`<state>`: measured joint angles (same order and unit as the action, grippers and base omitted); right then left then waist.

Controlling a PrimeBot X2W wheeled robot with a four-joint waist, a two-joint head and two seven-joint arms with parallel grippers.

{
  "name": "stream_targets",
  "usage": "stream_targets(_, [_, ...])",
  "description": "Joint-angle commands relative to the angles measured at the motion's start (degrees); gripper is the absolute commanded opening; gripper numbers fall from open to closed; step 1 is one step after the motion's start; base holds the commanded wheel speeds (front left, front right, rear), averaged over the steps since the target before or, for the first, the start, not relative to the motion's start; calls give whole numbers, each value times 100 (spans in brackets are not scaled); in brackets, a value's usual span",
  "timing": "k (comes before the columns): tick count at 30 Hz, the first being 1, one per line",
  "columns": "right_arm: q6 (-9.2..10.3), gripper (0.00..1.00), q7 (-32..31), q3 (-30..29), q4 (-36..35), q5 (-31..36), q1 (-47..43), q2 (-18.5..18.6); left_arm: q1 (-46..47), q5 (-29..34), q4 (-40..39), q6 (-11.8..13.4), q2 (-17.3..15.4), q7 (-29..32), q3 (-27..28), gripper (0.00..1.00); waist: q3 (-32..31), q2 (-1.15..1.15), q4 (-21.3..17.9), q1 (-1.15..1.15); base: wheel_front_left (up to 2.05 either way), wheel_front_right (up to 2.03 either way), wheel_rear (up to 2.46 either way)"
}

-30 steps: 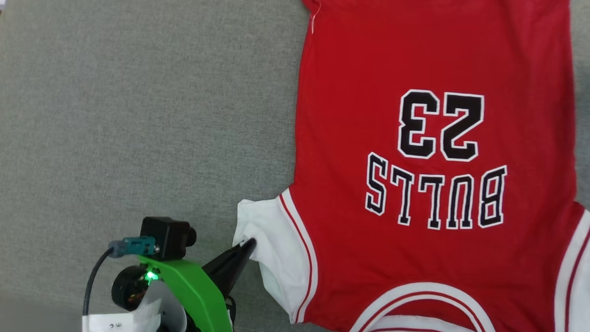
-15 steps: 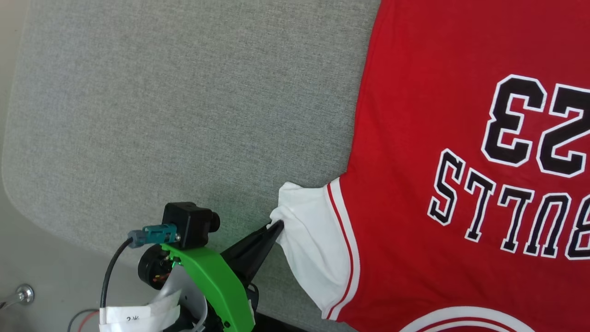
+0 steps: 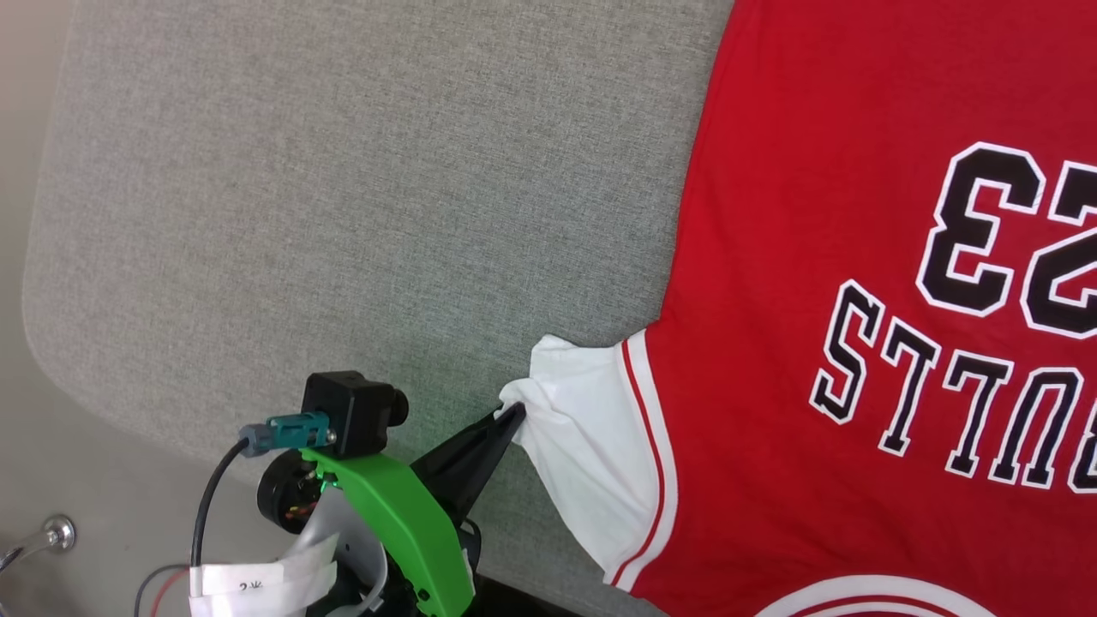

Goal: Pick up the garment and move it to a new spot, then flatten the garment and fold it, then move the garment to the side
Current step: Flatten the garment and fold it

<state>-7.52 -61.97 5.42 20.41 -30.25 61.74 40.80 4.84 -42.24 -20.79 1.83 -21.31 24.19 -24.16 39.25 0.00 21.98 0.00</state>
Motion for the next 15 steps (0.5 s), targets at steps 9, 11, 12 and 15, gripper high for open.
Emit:
stream_targets(9, [3,0,310,99,385,-148,-840,-46,126,79,28,131,-45,-42,82,0,-569,0,-347,0,0,0,0])
stream_targets(11, [3,0,403,98,423,-197,-1044,-38,106,73,31,161,-58,-28,96,0,-741,0,-434,0,0,0,0])
stream_targets(12, [3,0,455,92,442,-230,-1165,-36,88,71,32,181,-69,-16,104,0,-841,0,-481,0,0,0,0])
stream_targets(15, [3,0,570,68,462,-335,-1489,-36,29,70,33,233,-112,18,128,0,-1099,0,-608,0,0,0,0])
